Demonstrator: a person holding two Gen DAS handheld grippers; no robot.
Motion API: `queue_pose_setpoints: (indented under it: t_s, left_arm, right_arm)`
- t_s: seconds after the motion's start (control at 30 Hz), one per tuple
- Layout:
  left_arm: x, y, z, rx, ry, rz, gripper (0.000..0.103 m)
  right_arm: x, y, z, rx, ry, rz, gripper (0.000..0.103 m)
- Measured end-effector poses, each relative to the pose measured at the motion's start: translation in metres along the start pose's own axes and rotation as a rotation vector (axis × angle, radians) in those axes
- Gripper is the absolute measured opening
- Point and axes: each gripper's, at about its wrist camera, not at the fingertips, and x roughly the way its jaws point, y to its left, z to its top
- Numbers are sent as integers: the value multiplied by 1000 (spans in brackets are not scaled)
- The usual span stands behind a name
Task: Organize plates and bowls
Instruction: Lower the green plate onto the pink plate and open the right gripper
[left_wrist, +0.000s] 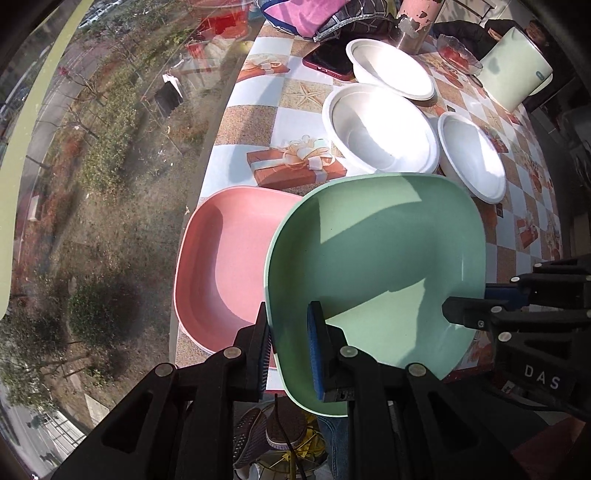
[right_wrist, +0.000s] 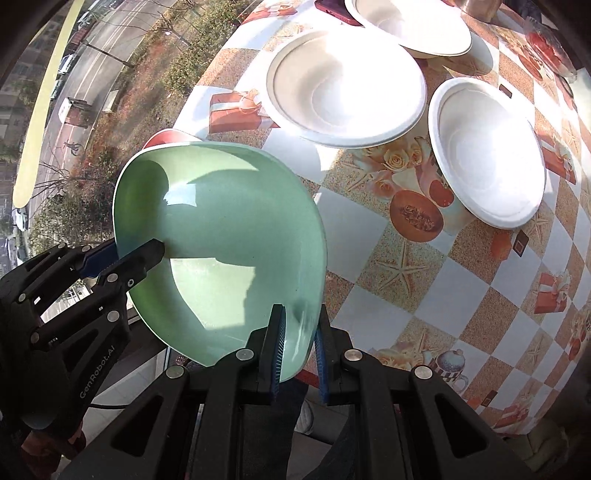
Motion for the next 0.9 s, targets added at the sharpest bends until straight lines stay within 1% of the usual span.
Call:
queue_pose_setpoints:
  t_s: [0.17, 0.2, 0.33, 0.6, 0.63, 0.8, 0.9]
  left_arm:
    - [-3, 23, -1, -22, -3, 30, 19]
    - [-3, 27, -1, -24, -2, 34, 19]
    - [0, 36, 0, -18, 6, 62, 20]
    - [9, 40, 7, 35, 21, 100, 20]
    - [10, 41, 8, 42, 22, 105, 20]
    - [15, 49, 16, 55, 24, 120, 20]
    - [16, 51, 21, 55, 19, 117, 20]
  right_arm:
    - [10, 26, 6, -26, 22, 31, 18]
    - [12, 29, 11, -33, 27, 36, 18]
    - [24, 48, 14, -47, 40, 44, 18]
    - [38, 52, 20, 23, 80, 90, 18]
    - [44, 58, 24, 34, 83, 94, 18]
    - [52, 72, 32, 42, 95, 105, 18]
    - [54, 72, 40, 48, 95, 113, 18]
